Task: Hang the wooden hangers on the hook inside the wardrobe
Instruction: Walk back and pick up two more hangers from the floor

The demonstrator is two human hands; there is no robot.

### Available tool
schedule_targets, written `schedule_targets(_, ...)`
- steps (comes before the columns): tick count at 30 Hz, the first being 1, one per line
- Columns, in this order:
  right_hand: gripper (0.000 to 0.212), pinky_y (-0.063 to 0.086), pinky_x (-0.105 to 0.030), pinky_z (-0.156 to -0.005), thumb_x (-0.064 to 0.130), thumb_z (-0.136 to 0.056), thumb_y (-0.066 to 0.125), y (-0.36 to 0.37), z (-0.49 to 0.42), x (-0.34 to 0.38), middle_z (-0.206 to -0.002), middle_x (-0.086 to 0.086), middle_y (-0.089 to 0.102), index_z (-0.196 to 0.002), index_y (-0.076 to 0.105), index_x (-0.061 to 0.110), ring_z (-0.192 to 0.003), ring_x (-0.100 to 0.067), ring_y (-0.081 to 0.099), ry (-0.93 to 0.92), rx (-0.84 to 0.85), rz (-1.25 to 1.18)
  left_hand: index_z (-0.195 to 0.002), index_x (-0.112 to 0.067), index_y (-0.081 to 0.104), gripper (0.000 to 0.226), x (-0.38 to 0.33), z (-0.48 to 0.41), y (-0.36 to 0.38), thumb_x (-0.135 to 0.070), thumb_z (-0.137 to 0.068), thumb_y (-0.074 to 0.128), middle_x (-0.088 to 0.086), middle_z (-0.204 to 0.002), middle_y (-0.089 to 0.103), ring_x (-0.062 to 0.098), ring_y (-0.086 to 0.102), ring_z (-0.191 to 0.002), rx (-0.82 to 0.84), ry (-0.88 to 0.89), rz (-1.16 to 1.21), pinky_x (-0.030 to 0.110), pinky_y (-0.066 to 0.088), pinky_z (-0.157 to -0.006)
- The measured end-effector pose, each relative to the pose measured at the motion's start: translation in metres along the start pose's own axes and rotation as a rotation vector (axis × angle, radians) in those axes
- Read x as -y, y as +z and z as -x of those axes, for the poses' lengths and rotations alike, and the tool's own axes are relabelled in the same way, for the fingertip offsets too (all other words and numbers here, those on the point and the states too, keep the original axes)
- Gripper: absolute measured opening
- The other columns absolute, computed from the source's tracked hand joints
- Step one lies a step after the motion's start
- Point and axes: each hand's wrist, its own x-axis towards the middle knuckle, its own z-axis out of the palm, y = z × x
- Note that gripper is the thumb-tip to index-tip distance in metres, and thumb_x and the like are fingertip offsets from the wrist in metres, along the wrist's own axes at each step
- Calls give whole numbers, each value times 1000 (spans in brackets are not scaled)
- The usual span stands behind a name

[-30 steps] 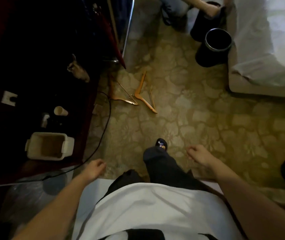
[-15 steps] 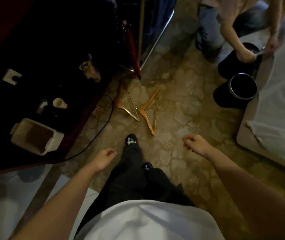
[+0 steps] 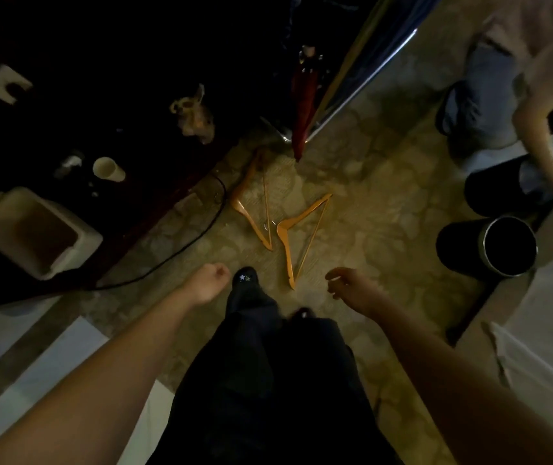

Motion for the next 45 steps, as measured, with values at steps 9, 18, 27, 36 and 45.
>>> schedule_targets(9,30,40,-20,-68,8,-88,55,2,-158,-10,-84,1,57,-69,56,31,-84,-15,54,-29,139,216,-105,-7,57,19,28,-121,42,-17,-97,43,0,-80,54,12,48,-70,-113,-91,208,24,34,-58)
schedule_targets(18,27,48,-9,-59,7,-88,57,39,-352,-64,-109,-14,59,-114,57,0,-87,-16,59,9,167,322,-133,-4,44,42,88,-281,120,-22,-96,47,17,-135,52,30,49,-124,-128,-210,271,33,38,-101)
schedule_targets(27,45,47,-22,-70,17,-86,62,87,-491,-99,-126,-14,55,-129,49,10,-100,-25,58,-118,105,542,-144,-18,29,54,113,-434,148,-35,-95,45,9,-146,37,28,40,-131,-180,-178,212,42,38,-105)
schedule_targets(36,74,27,-46,-111,21,-79,66,98,-575,-115,-149,-5,31,-143,29,25,-140,-30,22,-294,-80,804,-150,-17,13,67,142,-521,152,-36,-95,46,13,-156,17,32,23,-141,-212,-196,41,45,29,-111)
schedule_targets(45,65,17,-42,-113,22,-84,58,93,-609,-118,-151,0,29,-143,30,28,-141,-24,20,-444,-88,944,-149,-17,8,83,113,-585,132,-26,-87,62,16,-145,35,34,43,-128,-502,-184,418,37,45,-90)
